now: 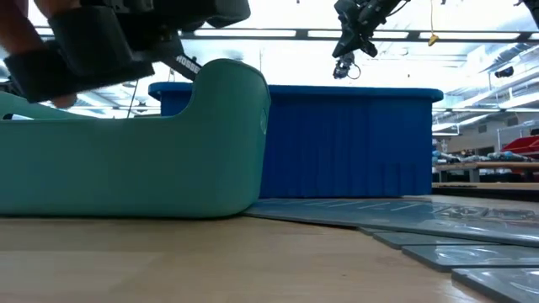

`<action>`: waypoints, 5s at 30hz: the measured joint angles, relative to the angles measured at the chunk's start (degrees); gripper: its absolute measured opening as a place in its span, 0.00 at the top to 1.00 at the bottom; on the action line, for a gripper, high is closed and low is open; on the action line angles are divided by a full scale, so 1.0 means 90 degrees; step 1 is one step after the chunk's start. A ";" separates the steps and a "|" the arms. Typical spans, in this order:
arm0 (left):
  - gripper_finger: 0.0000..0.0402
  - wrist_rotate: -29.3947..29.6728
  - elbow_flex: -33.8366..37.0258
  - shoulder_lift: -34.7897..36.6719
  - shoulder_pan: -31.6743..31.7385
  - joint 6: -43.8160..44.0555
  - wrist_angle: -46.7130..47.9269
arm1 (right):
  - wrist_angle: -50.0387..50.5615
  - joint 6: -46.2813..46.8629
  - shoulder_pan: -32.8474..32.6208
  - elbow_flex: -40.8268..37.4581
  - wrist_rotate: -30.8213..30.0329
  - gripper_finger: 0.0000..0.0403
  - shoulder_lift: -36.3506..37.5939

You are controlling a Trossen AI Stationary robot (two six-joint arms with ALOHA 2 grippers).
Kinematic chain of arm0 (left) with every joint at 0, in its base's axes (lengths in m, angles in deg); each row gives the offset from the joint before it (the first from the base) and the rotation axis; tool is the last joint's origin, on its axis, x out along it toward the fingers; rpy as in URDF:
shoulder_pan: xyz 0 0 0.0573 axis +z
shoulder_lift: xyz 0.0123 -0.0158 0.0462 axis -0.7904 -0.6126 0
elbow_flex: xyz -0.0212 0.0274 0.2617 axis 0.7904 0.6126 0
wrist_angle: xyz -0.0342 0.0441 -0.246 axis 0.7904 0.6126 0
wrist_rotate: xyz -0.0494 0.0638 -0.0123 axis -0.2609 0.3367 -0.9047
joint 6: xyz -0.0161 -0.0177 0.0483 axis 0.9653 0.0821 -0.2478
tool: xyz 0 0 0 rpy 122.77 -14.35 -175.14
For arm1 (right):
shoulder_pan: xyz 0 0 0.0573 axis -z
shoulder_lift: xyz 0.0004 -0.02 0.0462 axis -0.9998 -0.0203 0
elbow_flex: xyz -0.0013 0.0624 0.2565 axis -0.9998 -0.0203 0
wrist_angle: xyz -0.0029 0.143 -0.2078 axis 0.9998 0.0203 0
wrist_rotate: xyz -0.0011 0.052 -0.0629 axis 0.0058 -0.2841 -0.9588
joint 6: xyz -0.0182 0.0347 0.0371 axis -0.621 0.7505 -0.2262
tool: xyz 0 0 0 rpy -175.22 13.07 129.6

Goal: Sort Items/Unsort Items

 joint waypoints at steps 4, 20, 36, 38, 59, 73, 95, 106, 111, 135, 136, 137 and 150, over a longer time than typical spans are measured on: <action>1.00 -0.0534 0.0016 -0.0093 0.0043 0.0025 0.0157 | -0.0004 0.0002 0.0000 0.0000 -0.0026 1.00 0.0000; 1.00 0.0438 -0.0915 -0.0071 -0.0733 -0.0396 0.1309 | -0.0043 0.0005 0.0000 0.0000 -0.0024 1.00 0.0000; 1.00 0.1005 -0.0719 -0.0467 -0.0306 -0.0081 0.0160 | 0.0016 0.0014 0.0000 0.0000 -0.0017 1.00 0.0000; 1.00 0.1029 -0.0719 -0.0467 -0.0313 -0.0113 0.0029 | 0.0013 0.0073 0.0000 0.0000 -0.0017 1.00 0.0000; 1.00 0.1272 -0.1064 -0.0523 -0.0514 -0.0077 -0.0022 | 0.0003 0.0107 0.0000 0.0000 -0.0010 1.00 0.0000; 1.00 0.1167 -0.0777 -0.0653 -0.0257 0.0236 -0.0203 | 0.0110 -0.0010 0.0000 0.0000 -0.0002 1.00 0.0000; 1.00 0.0075 -0.0763 -0.0501 -0.0903 -0.0087 0.0573 | 0.0095 -0.0119 0.0000 0.0000 -0.0019 1.00 -0.0002; 0.95 0.0102 -0.1044 -0.0279 -0.0769 0.0112 0.0687 | 0.0126 -0.0080 0.0000 0.0000 0.0053 1.00 -0.0002; 0.84 0.0099 -0.1044 -0.0270 -0.0569 0.0088 0.0736 | 0.0187 -0.0058 -0.0033 0.0000 0.0073 1.00 -0.0002; 0.39 -0.0121 -0.1018 -0.0581 -0.0165 -0.0585 0.0335 | 0.0146 -0.0062 -0.0167 0.0000 0.0066 1.00 -0.0002; 0.39 -0.0119 -0.1018 -0.0608 -0.0167 -0.0590 0.0281 | 0.0146 -0.0061 -0.0171 0.0000 0.0067 1.00 -0.0002; 0.39 -0.0135 -0.1018 -0.0639 -0.0170 -0.0588 0.0194 | 0.0145 -0.0061 -0.0175 0.0000 0.0068 1.00 -0.0002; 0.45 -0.0296 -0.1020 -0.0810 -0.0173 -0.0752 0.0451 | 0.0149 -0.0061 -0.0204 0.0000 0.0065 0.99 -0.0002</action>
